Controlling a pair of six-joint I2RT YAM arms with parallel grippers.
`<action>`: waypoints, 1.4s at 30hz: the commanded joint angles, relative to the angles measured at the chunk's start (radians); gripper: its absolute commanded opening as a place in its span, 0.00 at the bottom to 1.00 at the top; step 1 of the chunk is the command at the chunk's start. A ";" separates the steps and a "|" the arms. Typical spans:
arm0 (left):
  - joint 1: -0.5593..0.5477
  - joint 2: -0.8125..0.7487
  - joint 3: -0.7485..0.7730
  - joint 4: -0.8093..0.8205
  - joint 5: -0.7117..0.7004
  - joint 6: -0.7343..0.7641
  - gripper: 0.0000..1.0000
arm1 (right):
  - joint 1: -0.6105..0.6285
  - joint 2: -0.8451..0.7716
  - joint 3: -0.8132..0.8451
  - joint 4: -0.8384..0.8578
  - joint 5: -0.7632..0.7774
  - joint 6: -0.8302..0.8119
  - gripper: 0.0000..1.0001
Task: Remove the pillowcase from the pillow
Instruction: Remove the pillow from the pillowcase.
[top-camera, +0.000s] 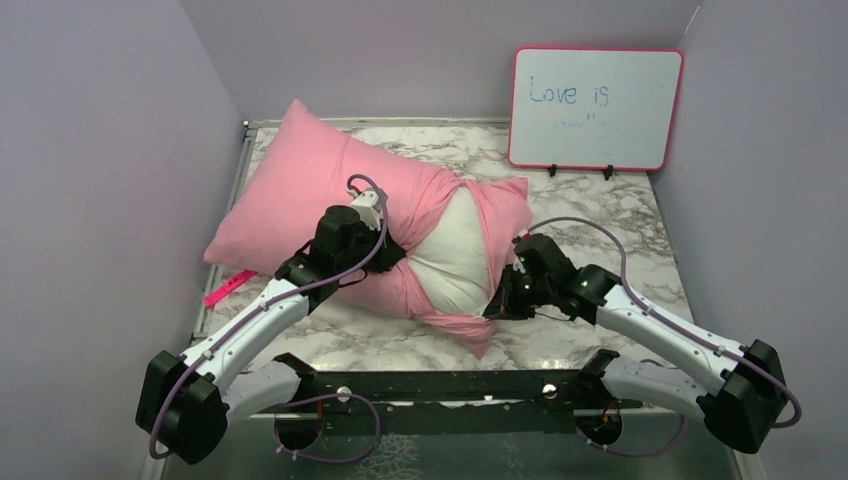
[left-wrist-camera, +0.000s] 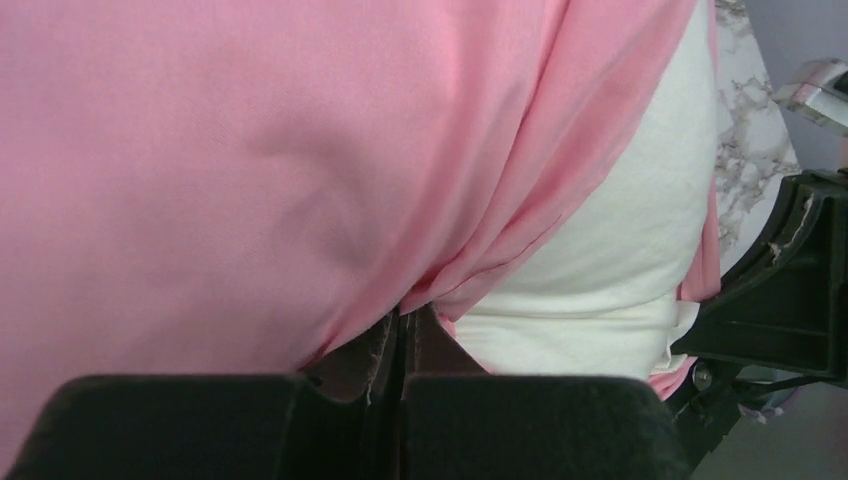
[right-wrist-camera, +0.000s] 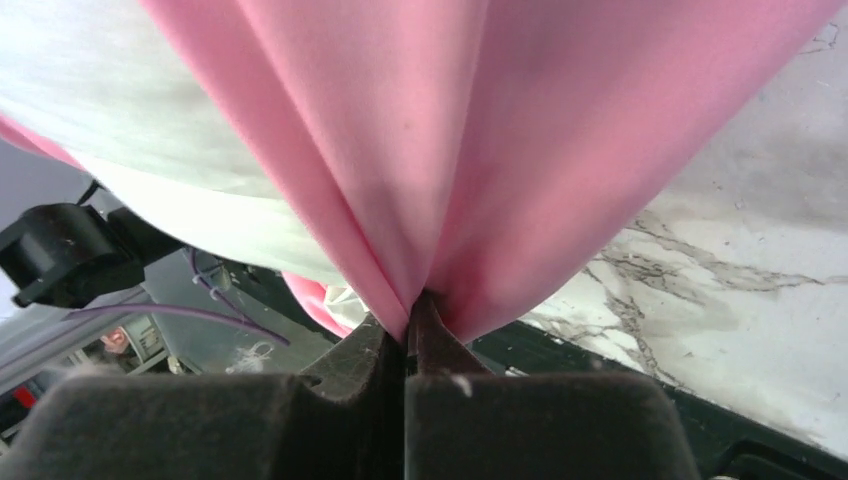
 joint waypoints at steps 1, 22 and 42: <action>0.027 0.046 0.069 -0.127 -0.272 0.079 0.00 | 0.001 -0.025 -0.178 -0.188 -0.036 -0.066 0.01; 0.012 -0.249 0.030 -0.174 0.097 -0.096 0.65 | 0.000 0.190 -0.276 0.400 -0.006 0.036 0.00; -0.636 0.189 0.331 -0.262 -0.517 -0.096 0.64 | 0.000 0.017 -0.267 0.394 0.057 0.152 0.00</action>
